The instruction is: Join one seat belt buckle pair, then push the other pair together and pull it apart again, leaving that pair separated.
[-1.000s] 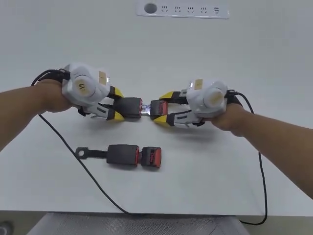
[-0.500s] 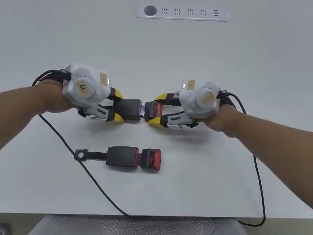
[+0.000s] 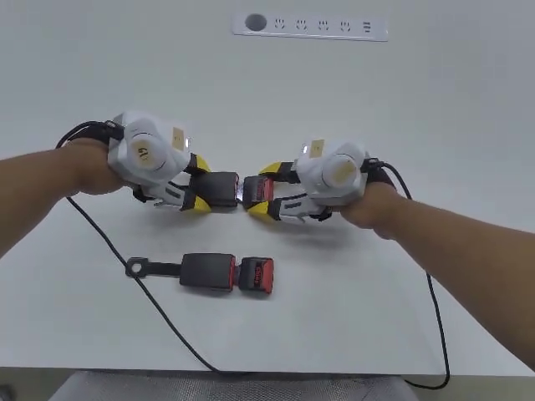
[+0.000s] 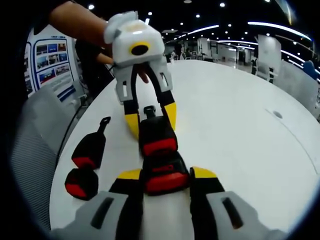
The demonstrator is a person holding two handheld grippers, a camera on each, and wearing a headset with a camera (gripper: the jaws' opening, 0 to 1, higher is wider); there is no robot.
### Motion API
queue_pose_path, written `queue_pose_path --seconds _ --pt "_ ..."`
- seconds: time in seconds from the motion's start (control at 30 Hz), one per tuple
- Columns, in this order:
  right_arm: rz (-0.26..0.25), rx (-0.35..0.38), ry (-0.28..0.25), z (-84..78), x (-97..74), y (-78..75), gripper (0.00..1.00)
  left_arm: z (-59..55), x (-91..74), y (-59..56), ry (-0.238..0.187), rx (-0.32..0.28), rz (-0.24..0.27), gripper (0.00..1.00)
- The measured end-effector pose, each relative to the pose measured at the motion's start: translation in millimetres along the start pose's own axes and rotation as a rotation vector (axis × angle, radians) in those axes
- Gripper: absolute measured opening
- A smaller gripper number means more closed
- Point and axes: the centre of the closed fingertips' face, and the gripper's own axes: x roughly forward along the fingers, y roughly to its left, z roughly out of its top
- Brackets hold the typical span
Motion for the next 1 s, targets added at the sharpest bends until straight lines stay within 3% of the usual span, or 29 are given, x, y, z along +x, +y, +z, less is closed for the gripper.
queue_pose_path --seconds 1.0 --pt "-0.009 -0.042 0.05 -2.6 -0.6 -1.5 0.36 0.1 -0.7 -1.6 0.01 0.023 -0.007 0.34"
